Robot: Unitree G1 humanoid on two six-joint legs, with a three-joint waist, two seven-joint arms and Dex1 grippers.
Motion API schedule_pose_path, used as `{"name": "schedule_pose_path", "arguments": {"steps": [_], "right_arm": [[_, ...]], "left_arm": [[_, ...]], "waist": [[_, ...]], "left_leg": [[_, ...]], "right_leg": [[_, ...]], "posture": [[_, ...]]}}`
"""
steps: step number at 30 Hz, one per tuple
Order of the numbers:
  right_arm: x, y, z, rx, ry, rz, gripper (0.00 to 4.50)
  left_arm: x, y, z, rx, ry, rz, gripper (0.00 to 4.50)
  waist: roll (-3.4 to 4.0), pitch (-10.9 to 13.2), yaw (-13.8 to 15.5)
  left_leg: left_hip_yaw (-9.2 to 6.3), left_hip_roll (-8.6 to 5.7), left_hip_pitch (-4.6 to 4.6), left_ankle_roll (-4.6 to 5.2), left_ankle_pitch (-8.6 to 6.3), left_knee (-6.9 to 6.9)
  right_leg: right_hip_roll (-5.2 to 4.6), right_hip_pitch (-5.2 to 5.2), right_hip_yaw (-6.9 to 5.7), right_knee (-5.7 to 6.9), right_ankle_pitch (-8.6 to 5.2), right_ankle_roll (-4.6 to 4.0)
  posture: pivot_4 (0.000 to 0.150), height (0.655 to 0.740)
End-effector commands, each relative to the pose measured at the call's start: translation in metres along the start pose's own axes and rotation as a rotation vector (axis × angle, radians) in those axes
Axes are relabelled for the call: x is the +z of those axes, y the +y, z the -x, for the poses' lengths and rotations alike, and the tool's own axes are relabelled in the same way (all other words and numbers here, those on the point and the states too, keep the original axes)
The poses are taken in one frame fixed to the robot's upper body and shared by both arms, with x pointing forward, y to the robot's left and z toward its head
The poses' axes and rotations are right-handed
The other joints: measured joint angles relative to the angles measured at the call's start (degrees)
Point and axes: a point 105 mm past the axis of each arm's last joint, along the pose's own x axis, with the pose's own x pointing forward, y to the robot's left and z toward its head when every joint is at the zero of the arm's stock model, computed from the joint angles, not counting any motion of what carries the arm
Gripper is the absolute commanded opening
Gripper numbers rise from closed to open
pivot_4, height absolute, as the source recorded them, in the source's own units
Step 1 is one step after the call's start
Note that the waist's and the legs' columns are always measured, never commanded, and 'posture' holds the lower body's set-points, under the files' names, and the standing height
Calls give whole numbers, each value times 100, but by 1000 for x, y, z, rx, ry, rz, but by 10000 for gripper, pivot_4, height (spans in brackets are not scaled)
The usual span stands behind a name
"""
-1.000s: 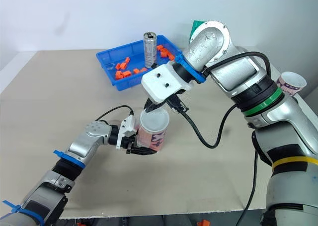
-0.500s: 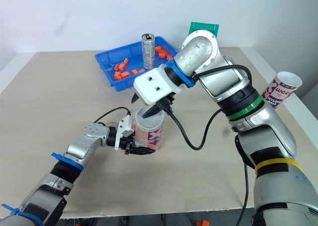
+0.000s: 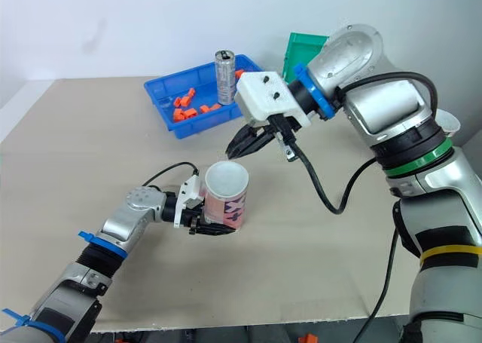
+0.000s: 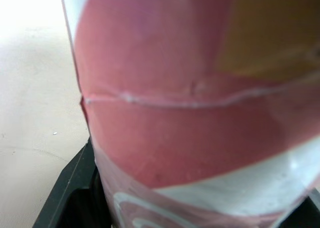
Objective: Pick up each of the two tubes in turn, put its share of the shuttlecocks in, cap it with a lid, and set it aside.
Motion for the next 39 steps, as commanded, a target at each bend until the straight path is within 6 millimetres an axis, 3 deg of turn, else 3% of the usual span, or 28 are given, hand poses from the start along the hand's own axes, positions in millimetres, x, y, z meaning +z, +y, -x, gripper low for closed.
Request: {"name": "schedule_pose_path", "arguments": {"steps": [1, 7, 10, 15, 17, 20, 26, 28, 33, 35, 39], "right_arm": [[-5, 11, -20, 88, 44, 35, 457], [-23, 31, -50, 202, 119, 76, 457], [-35, 34, -56, 220, 188, 116, 457], [-9, 12, -33, 108, 43, 46, 457], [8, -5, -10, -11, -76, -11, 457], [11, -15, 17, -144, -155, -90, 8742], [8, 9, 46, -255, -234, -205, 37347], [4, 15, 50, -289, -238, -235, 43443], [-28, 43, 47, -443, -238, -458, 43443], [-48, 59, 36, -483, -143, -498, 43443], [-70, 84, 19, -552, -135, -616, 45000]], "left_arm": [[-39, -8, 2, -9, 136, 96, 28078], [-38, -7, 3, -10, 139, 93, 28078], [-36, -6, 3, -8, 137, 89, 28078], [-35, -6, 4, -5, 134, 85, 28078], [-36, -5, 5, 4, 132, 68, 28078], [-35, -3, 4, 13, 122, 51, 28078], [-35, -3, 2, 14, 110, 30, 28078], [-35, -2, 1, 20, 104, 17, 28078], [-29, 0, -2, 27, 71, 3, 28078], [-26, 1, -1, 32, 53, -14, 28078], [-14, 2, -1, 25, -22, -22, 43028]], "waist": [[0, 0, 1], [-2, -12, 5], [-6, -33, -1], [-13, -37, -9], [-11, -34, -12], [-8, -26, 2], [-9, -25, 32], [-8, -24, 33], [-11, -19, 42], [-1, -17, 45], [0, -12, 46]], "left_leg": [[0, 0, -1, 0, 0, 1], [-2, 1, 4, 0, -1, -2], [-2, 2, 19, 0, -1, -3], [-1, 7, 66, -1, -1, -4], [-1, 7, 65, -1, 0, -4], [-4, 6, 48, -1, 0, -4], [-12, -2, 20, -2, -11, -9], [-12, -2, 20, -1, -11, -10], [-11, -3, 24, -2, -10, -6], [-3, -7, 22, -3, -9, -3], [0, -10, 20, -4, -9, -4]], "right_leg": [[0, -1, 0, 0, 1, 1], [2, 4, 0, 0, -5, 1], [4, 17, -1, 0, -5, 1], [8, 58, -1, -1, -15, -27], [8, 57, -1, -1, -14, -28], [8, 47, -1, 0, -1, -8], [-4, 39, -11, -22, -13, -12], [-4, 40, -11, -23, -21, 2], [-4, 48, -10, -24, -12, 9], [-7, 44, 0, -26, -8, 16], [-10, 44, 1, -32, -8, 22]], "posture": [[1500, 7400], [1500, 7400], [1500, 7400], [1500, 7400], [1500, 7400], [1500, 7400], [1500, 7400], [1500, 7400], [1500, 7400], [1500, 7400], [1500, 7400]]}}
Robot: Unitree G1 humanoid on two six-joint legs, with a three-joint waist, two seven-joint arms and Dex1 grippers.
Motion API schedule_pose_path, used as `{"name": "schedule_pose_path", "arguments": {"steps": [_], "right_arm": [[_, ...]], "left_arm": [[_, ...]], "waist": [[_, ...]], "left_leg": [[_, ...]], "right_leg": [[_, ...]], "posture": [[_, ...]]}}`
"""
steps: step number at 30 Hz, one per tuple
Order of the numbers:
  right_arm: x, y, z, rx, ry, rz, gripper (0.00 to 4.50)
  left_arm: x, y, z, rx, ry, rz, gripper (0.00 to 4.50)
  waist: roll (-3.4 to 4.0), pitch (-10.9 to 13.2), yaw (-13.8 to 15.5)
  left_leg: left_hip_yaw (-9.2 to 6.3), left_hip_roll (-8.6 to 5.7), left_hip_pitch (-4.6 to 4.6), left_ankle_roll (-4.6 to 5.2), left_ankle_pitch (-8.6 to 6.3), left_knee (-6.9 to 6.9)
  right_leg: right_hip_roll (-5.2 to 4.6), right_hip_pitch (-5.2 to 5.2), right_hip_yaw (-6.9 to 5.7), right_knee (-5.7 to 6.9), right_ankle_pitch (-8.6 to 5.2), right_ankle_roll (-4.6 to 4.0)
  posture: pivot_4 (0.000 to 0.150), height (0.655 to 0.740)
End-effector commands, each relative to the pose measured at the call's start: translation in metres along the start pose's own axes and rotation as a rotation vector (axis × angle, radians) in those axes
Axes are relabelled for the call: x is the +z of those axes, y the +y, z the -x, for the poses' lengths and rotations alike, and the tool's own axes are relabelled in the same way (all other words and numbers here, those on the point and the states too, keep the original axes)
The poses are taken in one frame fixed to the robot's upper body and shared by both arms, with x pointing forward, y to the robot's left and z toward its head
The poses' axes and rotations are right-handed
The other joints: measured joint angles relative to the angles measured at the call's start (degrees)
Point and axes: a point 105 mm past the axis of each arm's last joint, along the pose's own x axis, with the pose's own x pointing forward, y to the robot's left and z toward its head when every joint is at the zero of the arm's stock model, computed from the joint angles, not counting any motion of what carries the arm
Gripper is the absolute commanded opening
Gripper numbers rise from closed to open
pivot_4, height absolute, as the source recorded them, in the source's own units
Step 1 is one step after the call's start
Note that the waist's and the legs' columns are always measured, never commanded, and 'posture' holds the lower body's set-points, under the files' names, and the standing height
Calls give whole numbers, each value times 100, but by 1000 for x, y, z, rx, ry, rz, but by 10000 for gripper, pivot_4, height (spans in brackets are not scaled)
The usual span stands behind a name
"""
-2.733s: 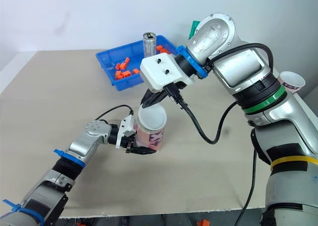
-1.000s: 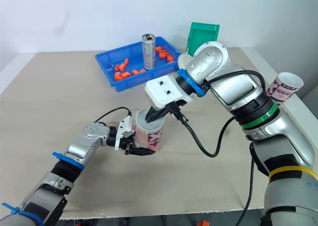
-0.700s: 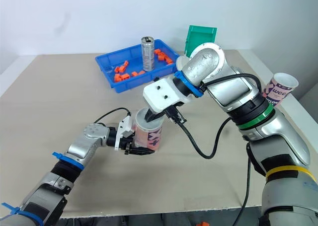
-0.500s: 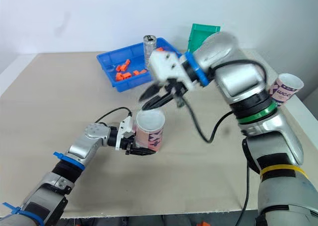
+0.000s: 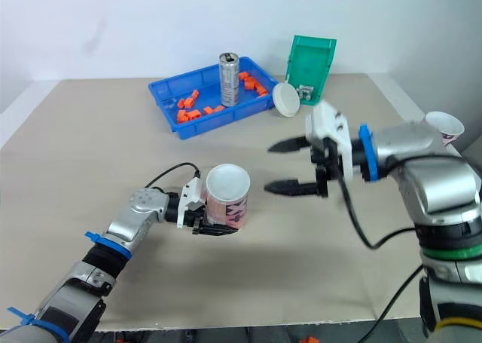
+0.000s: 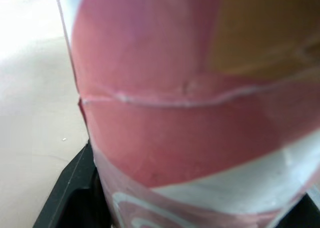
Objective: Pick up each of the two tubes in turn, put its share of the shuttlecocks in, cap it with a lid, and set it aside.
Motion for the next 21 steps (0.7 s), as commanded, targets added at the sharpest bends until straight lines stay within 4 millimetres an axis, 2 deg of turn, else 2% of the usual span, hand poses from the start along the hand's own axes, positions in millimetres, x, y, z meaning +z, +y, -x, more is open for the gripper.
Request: {"name": "schedule_pose_path", "arguments": {"steps": [1, 5, 9, 12, 17, 21], "right_arm": [[-2, 3, 4, -103, -44, -16, 45000], [-5, 13, -4, -113, -80, -54, 45000], [-9, 25, -17, -71, -83, -70, 45000], [-12, 34, -27, -33, -75, -74, 45000], [-17, 48, -36, 36, -48, -71, 45000], [-22, 49, -39, 57, -29, -66, 45000]], "left_arm": [[-7, -2, 4, -1, 1, 52, 44153], [-2, -2, 6, -16, -11, 60, 44153], [0, 9, 13, 55, -3, 14, 44153], [0, 6, 26, 46, 5, 9, 44153], [-1, 13, 51, 125, 41, -16, 44153], [1, 12, 65, 150, 66, -42, 44153]], "waist": [[8, 4, -7], [7, 7, -24], [-2, 13, -24], [-8, 17, -29], [-12, 20, -30], [-15, 22, -30]], "left_leg": [[4, 0, -1, 0, 0, 0], [5, 0, -3, 0, 0, -2], [3, 1, -9, 0, 0, -5], [3, 2, -12, 0, 0, -9], [2, 5, -29, 0, 0, -14], [1, 6, -56, 0, 0, -13]], "right_leg": [[-1, -2, 3, -1, 1, 2], [1, -6, 6, -3, 3, 4], [3, -7, 4, -13, 2, 4], [3, -7, 4, -21, 3, 4], [3, -26, 2, -28, 3, 4], [3, -52, 1, -30, 6, 4]], "posture": [[1500, 7400], [1500, 7400], [1500, 7400], [1500, 7400], [1500, 7400], [1500, 7400]]}}
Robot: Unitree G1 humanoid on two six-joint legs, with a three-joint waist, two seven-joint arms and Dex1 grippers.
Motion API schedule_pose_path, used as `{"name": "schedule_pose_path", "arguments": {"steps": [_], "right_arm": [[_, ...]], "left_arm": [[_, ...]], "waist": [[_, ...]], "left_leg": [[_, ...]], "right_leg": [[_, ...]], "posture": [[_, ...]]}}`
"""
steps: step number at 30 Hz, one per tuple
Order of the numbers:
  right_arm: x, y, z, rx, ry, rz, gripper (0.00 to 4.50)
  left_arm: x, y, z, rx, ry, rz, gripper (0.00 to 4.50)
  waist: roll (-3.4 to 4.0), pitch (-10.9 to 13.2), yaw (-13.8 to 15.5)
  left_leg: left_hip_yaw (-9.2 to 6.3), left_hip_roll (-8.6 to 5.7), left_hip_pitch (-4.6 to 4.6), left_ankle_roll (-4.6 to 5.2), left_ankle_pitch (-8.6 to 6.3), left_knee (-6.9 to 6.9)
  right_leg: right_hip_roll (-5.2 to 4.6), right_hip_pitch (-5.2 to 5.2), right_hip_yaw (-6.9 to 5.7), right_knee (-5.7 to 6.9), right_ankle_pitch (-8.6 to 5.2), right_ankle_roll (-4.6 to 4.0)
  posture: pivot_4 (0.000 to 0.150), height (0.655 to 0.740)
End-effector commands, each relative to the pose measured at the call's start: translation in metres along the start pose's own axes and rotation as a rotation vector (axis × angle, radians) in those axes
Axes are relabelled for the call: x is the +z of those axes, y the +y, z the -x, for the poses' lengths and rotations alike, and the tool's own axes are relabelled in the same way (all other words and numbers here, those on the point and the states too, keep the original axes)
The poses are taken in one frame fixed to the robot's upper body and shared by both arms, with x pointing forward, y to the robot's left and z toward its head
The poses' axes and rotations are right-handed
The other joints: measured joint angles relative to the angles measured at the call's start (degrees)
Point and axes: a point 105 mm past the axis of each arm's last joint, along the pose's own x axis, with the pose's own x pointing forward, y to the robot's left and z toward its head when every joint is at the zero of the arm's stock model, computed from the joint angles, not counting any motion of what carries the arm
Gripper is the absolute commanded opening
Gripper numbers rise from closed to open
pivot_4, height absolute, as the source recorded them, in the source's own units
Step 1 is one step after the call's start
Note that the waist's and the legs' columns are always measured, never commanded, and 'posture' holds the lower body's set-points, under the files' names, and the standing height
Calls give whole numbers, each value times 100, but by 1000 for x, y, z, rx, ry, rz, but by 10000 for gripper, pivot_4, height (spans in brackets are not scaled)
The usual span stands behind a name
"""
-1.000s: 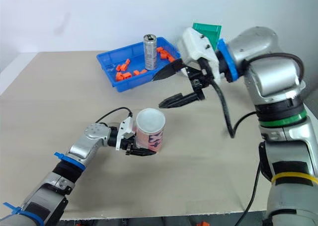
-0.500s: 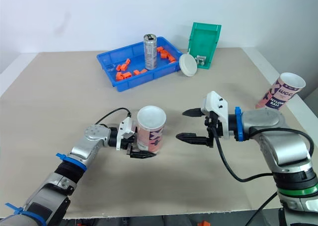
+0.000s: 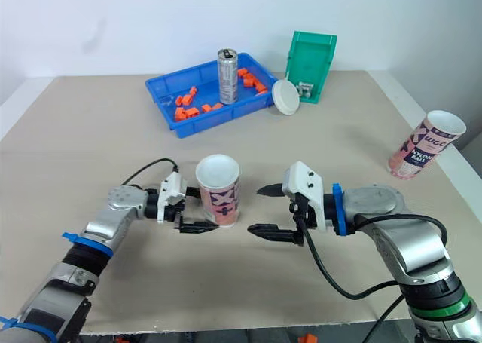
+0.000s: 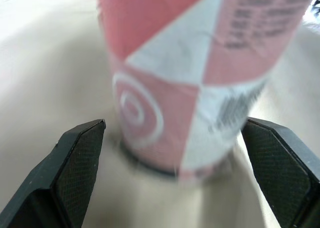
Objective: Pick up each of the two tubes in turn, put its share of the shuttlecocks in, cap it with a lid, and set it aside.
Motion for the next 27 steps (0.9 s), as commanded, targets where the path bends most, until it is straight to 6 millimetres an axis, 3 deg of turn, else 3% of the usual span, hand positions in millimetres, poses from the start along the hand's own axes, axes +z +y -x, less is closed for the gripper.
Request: {"name": "schedule_pose_path", "arguments": {"steps": [1, 9, 15, 27], "right_arm": [[5, 2, 0, 17, 4, 53, 45000], [4, -11, -3, -16, 9, 83, 45000], [8, -12, -18, -2, -47, 18, 45000], [6, -24, -36, -77, -105, -53, 45000]], "left_arm": [[5, 1, 15, 35, 13, -40, 44153], [25, -12, 40, 89, -9, -41, 44153], [44, -28, 59, 136, -5, -22, 44153], [57, -39, 75, 209, 38, -33, 44153]], "waist": [[-1, 2, 7], [-11, 14, 29], [-27, 31, 9], [-38, 41, 21]], "left_leg": [[-1, 1, -10, 0, 0, 0], [-3, 1, -32, 0, 0, 1], [-2, 8, -31, 0, 0, 1], [-4, 7, -32, -2, 1, 3]], "right_leg": [[0, -8, 0, 0, 1, -1], [-6, -24, -5, -4, 2, -2], [-3, -26, -7, -4, 4, -6], [-5, -25, -9, -4, 9, -7]], "posture": [[1500, 7400], [1500, 7400], [1500, 7400], [1500, 7400]]}}
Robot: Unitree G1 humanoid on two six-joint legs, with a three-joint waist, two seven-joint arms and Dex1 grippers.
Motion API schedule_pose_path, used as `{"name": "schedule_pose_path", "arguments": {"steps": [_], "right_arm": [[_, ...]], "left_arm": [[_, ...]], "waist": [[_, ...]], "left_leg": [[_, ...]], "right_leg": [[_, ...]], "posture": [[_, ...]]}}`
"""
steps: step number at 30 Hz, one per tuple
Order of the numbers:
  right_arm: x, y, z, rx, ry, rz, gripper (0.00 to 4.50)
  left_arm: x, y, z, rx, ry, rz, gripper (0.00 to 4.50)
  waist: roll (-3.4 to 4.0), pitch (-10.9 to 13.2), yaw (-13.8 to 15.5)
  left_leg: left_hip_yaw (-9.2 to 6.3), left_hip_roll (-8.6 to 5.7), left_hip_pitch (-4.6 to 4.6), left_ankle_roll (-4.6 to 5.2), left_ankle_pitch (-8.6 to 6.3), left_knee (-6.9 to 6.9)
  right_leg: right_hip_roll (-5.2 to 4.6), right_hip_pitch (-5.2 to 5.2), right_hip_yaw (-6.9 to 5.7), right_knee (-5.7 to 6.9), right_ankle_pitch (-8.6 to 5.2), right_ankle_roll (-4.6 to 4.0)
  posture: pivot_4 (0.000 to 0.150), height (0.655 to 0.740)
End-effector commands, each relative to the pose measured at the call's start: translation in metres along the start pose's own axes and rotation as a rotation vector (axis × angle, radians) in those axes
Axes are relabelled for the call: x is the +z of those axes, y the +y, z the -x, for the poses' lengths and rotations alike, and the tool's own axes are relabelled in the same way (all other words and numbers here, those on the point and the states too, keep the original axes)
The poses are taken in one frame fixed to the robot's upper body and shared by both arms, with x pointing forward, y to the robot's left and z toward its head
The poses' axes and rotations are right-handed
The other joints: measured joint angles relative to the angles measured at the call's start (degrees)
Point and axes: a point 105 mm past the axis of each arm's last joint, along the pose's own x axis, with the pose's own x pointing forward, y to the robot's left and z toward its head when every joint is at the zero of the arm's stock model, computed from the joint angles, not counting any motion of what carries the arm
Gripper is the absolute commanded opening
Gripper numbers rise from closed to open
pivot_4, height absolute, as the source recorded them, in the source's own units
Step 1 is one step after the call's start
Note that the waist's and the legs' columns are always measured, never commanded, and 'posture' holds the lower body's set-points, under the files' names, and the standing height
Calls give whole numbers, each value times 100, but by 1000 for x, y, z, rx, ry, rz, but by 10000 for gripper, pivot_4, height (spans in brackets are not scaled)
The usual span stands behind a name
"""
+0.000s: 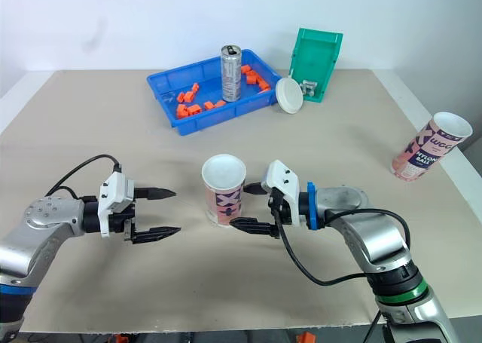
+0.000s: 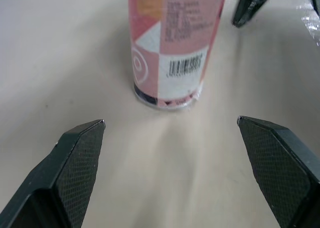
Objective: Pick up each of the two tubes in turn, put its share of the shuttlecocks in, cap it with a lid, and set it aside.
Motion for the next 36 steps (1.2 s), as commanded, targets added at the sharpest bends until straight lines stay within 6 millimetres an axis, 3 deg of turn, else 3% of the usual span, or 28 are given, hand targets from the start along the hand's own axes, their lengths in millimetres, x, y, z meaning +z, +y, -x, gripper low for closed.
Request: {"name": "schedule_pose_path", "arguments": {"steps": [1, 6, 15, 24, 36], "right_arm": [[9, -4, -3, -26, -34, 23, 45000], [8, 3, -7, 7, -38, 10, 45000], [9, -1, -16, 26, -39, 31, 45000], [11, -2, -18, 27, -63, 31, 45000], [15, -4, -28, 40, -108, 19, 45000]], "left_arm": [[18, 1, 8, 30, -34, -50, 44153], [21, 3, 9, 51, -52, -56, 44153], [48, 5, 14, 58, -198, -16, 44153], [65, -13, 11, -39, -184, 13, 44153], [76, -13, 14, -38, -146, -27, 44153]], "waist": [[0, 0, 0], [0, 0, 0], [0, 0, 0], [-1, 1, -2], [-1, 1, -2]], "left_leg": [[0, 0, 0, 0, 0, 0], [1, 0, 0, 0, 0, 0], [2, 1, 1, 0, 0, 2], [1, 1, 0, 0, 0, 3], [1, 1, 1, -3, 2, 4]], "right_leg": [[0, 0, 0, 0, 0, 0], [0, 0, 0, 0, 1, -2], [0, 0, -1, 0, 4, -2], [0, 0, -1, 1, 5, -2], [2, 1, -1, 1, 7, -4]], "posture": [[1500, 7400], [1500, 7400], [1500, 7400], [1500, 7400], [1500, 7400]]}}
